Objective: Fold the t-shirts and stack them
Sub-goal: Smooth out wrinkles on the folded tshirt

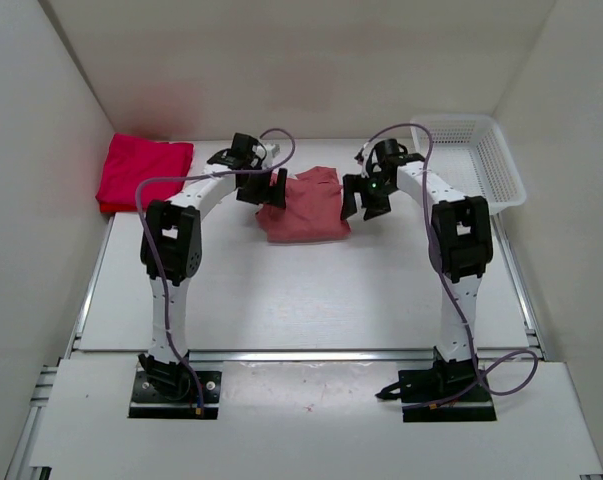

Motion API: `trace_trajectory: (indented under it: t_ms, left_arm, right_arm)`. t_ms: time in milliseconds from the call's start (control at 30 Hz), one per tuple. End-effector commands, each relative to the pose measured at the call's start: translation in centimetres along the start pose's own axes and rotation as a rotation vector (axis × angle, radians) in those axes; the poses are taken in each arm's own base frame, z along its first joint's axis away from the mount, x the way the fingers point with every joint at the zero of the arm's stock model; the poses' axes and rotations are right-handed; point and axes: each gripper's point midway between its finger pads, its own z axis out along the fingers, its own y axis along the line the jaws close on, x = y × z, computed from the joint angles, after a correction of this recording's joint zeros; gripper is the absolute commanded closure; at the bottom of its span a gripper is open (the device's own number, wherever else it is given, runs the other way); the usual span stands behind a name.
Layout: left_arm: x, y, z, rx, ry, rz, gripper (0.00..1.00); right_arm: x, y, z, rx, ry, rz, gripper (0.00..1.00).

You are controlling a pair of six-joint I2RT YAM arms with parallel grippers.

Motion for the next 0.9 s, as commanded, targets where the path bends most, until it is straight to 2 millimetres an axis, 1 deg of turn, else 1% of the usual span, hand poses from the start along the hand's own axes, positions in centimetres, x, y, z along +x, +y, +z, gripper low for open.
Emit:
trace_trajectory:
  t_ms: [0,33,100,167,200,233,267,300,333,367,400,433,467,500,533,567,600,633,667,700,733,767,800,833,867]
  left_arm:
    - [2.0,-0.3,-0.9,0.019,0.035,-0.015,0.01]
    - [3.3,-0.6,-0.5,0.035,0.066,-0.028,0.01]
    - [4.6,-1.0,-0.1,0.059,0.096,-0.046,0.01]
    - [5.0,-1.9,-0.1,0.096,0.101,-0.048,0.05]
    - [5.1,-2.1,0.0,0.102,0.102,-0.043,0.12]
    - [5.3,-2.2,0.1,0.1,0.108,-0.045,0.22]
    - [5.7,-2.4,0.2,0.108,0.115,-0.048,0.31]
    - [6.0,-2.6,0.2,0.121,0.122,-0.061,0.34]
    - [6.2,-3.0,0.1,0.135,0.126,-0.064,0.4]
    - [6.9,-3.4,-0.1,0.163,0.142,-0.079,0.47]
    - [7.8,-3.6,-0.3,0.172,0.158,-0.099,0.5]
    - [7.7,-3.8,-0.9,0.189,0.152,-0.11,0.57]
    - [8.2,-4.2,-1.5,0.209,0.154,-0.135,0.66]
    - [9.6,-4.0,-1.7,0.209,0.184,-0.182,0.71]
    - [10.4,-4.4,-2.6,0.239,0.191,-0.217,0.76]
    - [10.1,-5.0,-3.8,0.266,0.173,-0.227,0.82]
    - [11.8,-5.2,-4.0,0.278,0.208,-0.264,0.83]
    - [13.2,-5.3,-4.9,0.277,0.228,-0.279,0.84]
    - [13.2,-6.1,-6.0,0.287,0.215,-0.265,0.82]
    - [15.4,-6.6,-6.3,0.287,0.257,-0.271,0.79]
    - [16.8,-7.3,-7.3,0.289,0.272,-0.276,0.77]
    - [17.1,-7.9,-8.5,0.293,0.262,-0.276,0.67]
    - [19.6,-8.2,-8.7,0.287,0.307,-0.303,0.54]
    - [20.9,-8.6,-9.6,0.285,0.32,-0.311,0.48]
    - [21.1,-8.7,-10.6,0.285,0.303,-0.308,0.3]
  right_arm:
    - [0.5,2.6,-0.1,-0.1,-0.017,0.002,0.22]
    - [1.0,2.3,0.4,-0.102,-0.003,0.006,0.2]
    - [1.5,3.0,1.8,-0.125,0.018,-0.004,0.2]
    - [1.2,3.5,2.6,-0.129,0.029,-0.015,0.26]
    - [0.9,4.0,3.0,-0.138,0.025,-0.023,0.33]
    - [1.0,4.5,3.2,-0.153,0.032,-0.037,0.37]
    - [0.8,4.7,3.7,-0.155,0.031,-0.045,0.49]
    - [0.9,4.9,3.6,-0.16,0.033,-0.045,0.6]
    - [1.2,5.1,3.4,-0.162,0.041,-0.031,0.68]
    - [2.0,5.2,3.1,-0.162,0.058,-0.015,0.8]
    - [3.1,5.3,2.8,-0.164,0.072,-0.006,0.88]
    - [3.9,5.0,2.7,-0.166,0.085,0.01,0.92]
    - [5.0,5.2,2.1,-0.173,0.096,0.021,0.99]
    - [6.7,5.5,1.6,-0.177,0.119,0.036,1.0]
    - [6.5,6.1,0.3,-0.201,0.091,0.025,1.0]
    - [8.4,6.3,0.5,-0.223,0.126,0.046,1.0]
    - [9.9,6.9,-0.4,-0.239,0.139,0.05,1.0]
    - [9.9,8.0,-1.6,-0.274,0.111,0.028,1.0]
    - [12.0,8.6,-1.7,-0.302,0.151,0.044,1.0]
    - [13.7,9.1,-2.3,-0.308,0.163,0.044,1.0]
    - [15.3,10.1,-3.2,-0.339,0.171,0.027,0.96]
    - [16.4,10.9,-3.4,-0.356,0.191,0.017,0.88]
    - [17.8,11.3,-3.9,-0.355,0.203,-0.001,0.63]
    - [18.9,11.8,-4.8,-0.366,0.204,-0.015,0.45]
    - [19.5,12.2,-5.5,-0.359,0.205,-0.034,0.39]
